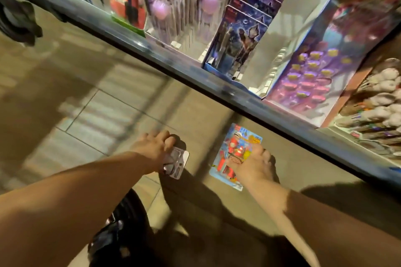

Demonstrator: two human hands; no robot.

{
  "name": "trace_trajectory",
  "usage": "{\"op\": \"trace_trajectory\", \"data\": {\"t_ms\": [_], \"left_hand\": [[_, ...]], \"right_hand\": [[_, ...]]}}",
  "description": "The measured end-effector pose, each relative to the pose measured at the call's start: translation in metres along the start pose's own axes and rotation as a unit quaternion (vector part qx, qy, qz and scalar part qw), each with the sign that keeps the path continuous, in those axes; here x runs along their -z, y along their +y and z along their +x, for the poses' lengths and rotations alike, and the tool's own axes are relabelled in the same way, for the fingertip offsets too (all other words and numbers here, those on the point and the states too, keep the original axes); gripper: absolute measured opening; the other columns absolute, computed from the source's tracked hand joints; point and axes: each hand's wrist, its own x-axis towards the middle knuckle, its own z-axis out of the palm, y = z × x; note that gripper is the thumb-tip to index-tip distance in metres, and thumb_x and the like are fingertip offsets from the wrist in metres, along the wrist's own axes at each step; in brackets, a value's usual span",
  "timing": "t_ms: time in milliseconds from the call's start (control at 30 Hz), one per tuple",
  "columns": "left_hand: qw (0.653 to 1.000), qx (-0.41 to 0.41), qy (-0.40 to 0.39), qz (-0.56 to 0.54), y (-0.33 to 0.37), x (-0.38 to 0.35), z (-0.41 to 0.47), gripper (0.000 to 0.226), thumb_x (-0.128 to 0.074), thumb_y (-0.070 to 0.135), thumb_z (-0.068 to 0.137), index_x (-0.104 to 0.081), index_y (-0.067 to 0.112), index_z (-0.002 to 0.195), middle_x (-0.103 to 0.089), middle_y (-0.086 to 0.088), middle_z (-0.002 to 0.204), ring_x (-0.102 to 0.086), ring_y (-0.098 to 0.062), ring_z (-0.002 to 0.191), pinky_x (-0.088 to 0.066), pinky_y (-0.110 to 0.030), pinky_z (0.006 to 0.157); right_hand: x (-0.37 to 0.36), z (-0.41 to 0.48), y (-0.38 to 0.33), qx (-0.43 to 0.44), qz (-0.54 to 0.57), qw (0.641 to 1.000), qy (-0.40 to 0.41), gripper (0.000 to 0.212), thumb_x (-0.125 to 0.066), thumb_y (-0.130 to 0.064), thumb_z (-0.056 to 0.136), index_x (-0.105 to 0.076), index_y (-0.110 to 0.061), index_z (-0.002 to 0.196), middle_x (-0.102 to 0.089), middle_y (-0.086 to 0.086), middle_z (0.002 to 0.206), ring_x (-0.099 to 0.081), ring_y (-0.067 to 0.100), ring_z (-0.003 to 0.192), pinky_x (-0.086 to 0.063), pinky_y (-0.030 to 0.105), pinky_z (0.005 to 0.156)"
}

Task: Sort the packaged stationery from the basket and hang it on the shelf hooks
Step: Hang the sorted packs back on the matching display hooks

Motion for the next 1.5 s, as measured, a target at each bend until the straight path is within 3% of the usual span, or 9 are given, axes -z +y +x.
{"op": "trace_trajectory", "data": {"t_ms": [200,400,533,633,800,967,1167,1333,1500], "left_hand": [[0.998,0.048,0.024,-0.012,-0.004,-0.006,0.006,0.064,-0.053,0.057,0.087,-0.032,0.026,0.139,-0.043,-0.002,0.134,-0.041,-0.024,0.124,-0.035,-0.035,0.103],[0.989,0.086,0.021,-0.117,-0.004,0.002,0.010,0.060,-0.066,0.053,0.078,-0.044,0.019,0.122,-0.042,-0.002,0.114,-0.056,-0.024,0.103,-0.047,-0.034,0.083],[0.927,0.155,0.023,-0.341,0.009,0.006,0.016,0.054,-0.080,0.047,0.071,-0.043,0.024,0.104,-0.048,0.003,0.108,-0.055,-0.015,0.087,-0.045,-0.026,0.067],[0.874,0.184,0.019,-0.449,0.025,0.008,0.023,0.057,-0.085,0.040,0.068,-0.044,0.019,0.101,-0.054,0.000,0.103,-0.054,-0.018,0.089,-0.042,-0.027,0.071],[0.820,0.223,0.000,-0.526,0.052,0.012,0.030,0.047,-0.082,0.045,0.071,-0.043,0.025,0.087,-0.054,0.008,0.084,-0.051,-0.013,0.077,-0.034,-0.023,0.052],[0.812,0.227,-0.002,-0.537,0.069,0.015,0.034,0.051,-0.083,0.047,0.067,-0.045,0.023,0.091,-0.054,0.006,0.089,-0.051,-0.014,0.083,-0.033,-0.023,0.053],[0.772,0.262,-0.002,-0.579,0.067,0.012,0.038,0.059,-0.088,0.040,0.063,-0.057,0.021,0.110,-0.065,0.003,0.108,-0.061,-0.017,0.097,-0.049,-0.028,0.076],[0.736,0.271,0.008,-0.621,0.064,0.013,0.035,0.056,-0.088,0.038,0.064,-0.055,0.022,0.106,-0.063,0.007,0.097,-0.057,-0.011,0.084,-0.042,-0.024,0.060],[0.690,0.247,-0.015,-0.681,0.061,0.010,0.029,0.064,-0.091,0.044,0.055,-0.060,0.028,0.108,-0.071,0.006,0.101,-0.067,-0.014,0.088,-0.056,-0.027,0.069]], "right_hand": [[-0.007,0.009,-0.003,0.017,0.025,1.000,-0.006,0.084,-0.080,-0.045,0.071,-0.032,-0.022,0.135,-0.034,0.010,0.135,-0.044,0.030,0.121,-0.041,0.035,0.095],[-0.012,0.014,-0.012,0.015,0.066,0.998,-0.004,0.087,-0.080,-0.050,0.068,-0.033,-0.022,0.135,-0.047,0.007,0.130,-0.052,0.028,0.116,-0.045,0.036,0.092],[-0.013,0.018,-0.017,-0.036,0.097,0.994,-0.015,0.058,-0.072,-0.050,0.079,-0.049,-0.016,0.120,-0.061,0.006,0.115,-0.063,0.029,0.099,-0.040,0.027,0.071],[-0.013,0.022,-0.018,-0.019,0.085,0.996,-0.032,0.045,-0.063,-0.047,0.088,-0.056,-0.012,0.114,-0.066,0.008,0.111,-0.062,0.027,0.093,-0.035,0.024,0.068],[-0.009,0.023,-0.019,-0.003,0.061,0.997,-0.045,0.033,-0.056,-0.038,0.095,-0.059,-0.011,0.114,-0.060,0.010,0.118,-0.059,0.027,0.106,-0.038,0.024,0.073],[-0.019,0.019,-0.024,-0.008,0.094,0.994,-0.056,0.030,-0.056,-0.036,0.094,-0.059,-0.017,0.117,-0.044,0.012,0.129,-0.052,0.027,0.115,-0.042,0.031,0.099],[-0.031,0.016,-0.024,-0.028,0.158,0.985,-0.060,0.022,-0.058,-0.040,0.088,-0.060,-0.024,0.104,-0.058,0.010,0.116,-0.061,0.026,0.095,-0.051,0.029,0.081],[-0.025,0.013,-0.029,-0.012,0.226,0.970,-0.088,0.024,-0.060,-0.035,0.088,-0.044,-0.022,0.100,-0.057,0.003,0.081,-0.057,0.021,0.068,-0.043,0.027,0.054],[-0.020,0.000,-0.032,0.032,0.327,0.937,-0.115,0.039,-0.066,-0.024,0.089,-0.034,-0.024,0.110,-0.063,0.008,0.098,-0.064,0.019,0.080,-0.043,0.021,0.054]]}}
